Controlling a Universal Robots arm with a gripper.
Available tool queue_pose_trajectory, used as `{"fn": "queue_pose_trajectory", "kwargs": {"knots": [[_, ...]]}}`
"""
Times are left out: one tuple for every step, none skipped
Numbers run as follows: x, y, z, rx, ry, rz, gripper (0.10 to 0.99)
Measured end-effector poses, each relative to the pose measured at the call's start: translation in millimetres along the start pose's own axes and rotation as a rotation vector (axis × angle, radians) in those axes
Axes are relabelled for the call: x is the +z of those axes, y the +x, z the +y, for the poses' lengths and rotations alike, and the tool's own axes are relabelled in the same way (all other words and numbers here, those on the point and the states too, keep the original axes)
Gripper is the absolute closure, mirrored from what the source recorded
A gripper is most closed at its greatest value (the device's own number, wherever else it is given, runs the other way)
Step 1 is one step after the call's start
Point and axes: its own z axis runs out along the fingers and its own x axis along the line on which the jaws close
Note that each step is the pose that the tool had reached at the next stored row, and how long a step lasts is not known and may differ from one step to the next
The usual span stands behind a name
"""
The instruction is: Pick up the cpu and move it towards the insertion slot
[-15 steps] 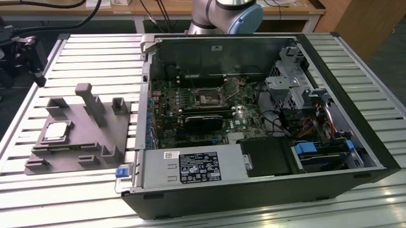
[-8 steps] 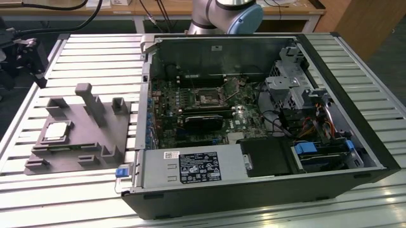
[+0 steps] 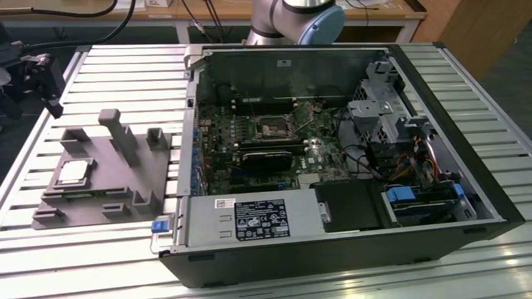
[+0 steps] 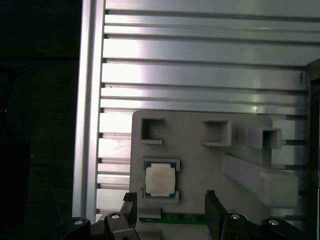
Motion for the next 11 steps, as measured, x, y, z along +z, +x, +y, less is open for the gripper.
{"fn": "queue_pose_trajectory", "kwargs": {"knots": [[0.7,0.0,-0.1,0.000,0.000,0.0000,0.439],[1.4,0.0,-0.2,0.000,0.000,0.0000,0.439],[2.1,0.0,-0.3,0.000,0.000,0.0000,0.439],[2.6,0.0,-0.5,0.000,0.000,0.0001,0.439],[3.2,0.0,-0.7,0.000,0.000,0.0001,0.439],[3.8,0.0,-0.8,0.000,0.000,0.0000,0.439],[4.4,0.0,-0.9,0.000,0.000,0.0000,0.439],[4.9,0.0,-1.0,0.000,0.000,0.0001,0.439],[5.4,0.0,-1.1,0.000,0.000,0.0001,0.439],[6.0,0.0,-1.2,0.000,0.000,0.0001,0.439],[6.5,0.0,-1.3,0.000,0.000,0.0001,0.439]]}}
